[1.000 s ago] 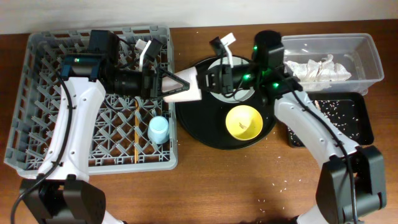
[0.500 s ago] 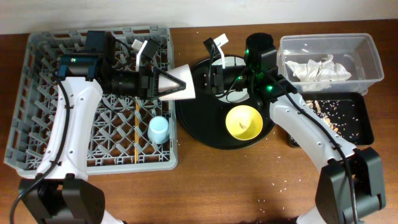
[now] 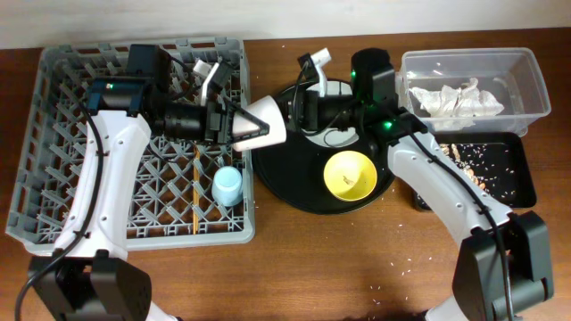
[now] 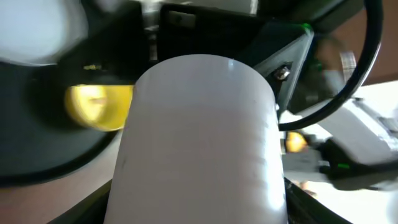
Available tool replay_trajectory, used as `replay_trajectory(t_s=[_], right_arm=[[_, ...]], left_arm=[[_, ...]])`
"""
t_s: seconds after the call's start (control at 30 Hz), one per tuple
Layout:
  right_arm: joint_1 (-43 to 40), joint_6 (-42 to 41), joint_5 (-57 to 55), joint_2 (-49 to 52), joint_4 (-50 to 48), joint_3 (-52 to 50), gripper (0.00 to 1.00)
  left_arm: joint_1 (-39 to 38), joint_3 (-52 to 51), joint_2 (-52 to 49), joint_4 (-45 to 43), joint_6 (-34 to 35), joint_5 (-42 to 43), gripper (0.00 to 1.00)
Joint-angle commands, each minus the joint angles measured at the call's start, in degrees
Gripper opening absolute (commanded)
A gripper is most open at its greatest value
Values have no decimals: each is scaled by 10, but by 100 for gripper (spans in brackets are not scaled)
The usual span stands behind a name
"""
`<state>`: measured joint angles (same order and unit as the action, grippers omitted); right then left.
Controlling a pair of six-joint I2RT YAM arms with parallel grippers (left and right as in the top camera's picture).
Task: Sort waste into correct bins and load items into the dishwasher rack
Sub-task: 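Pass the pink cup from the right gripper toward the left gripper, then lower the pink cup upside down into the rack and open left gripper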
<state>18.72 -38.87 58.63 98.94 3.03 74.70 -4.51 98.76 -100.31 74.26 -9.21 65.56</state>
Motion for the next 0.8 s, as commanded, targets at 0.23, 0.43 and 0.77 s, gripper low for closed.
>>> replay_trajectory(t_s=[0.23,0.43,0.77], right_arm=[[-77,118,-202,-2,251,3,99],[-79,132,-210,-2,284,3,99],[-79,151,-221,-2,315,3,98]], left_arm=[[-57,26,-4,-59,182,-637,54],[-86,26,-33,-55,211,-702,54],[-85,26,-126,-87,220,-710,54]])
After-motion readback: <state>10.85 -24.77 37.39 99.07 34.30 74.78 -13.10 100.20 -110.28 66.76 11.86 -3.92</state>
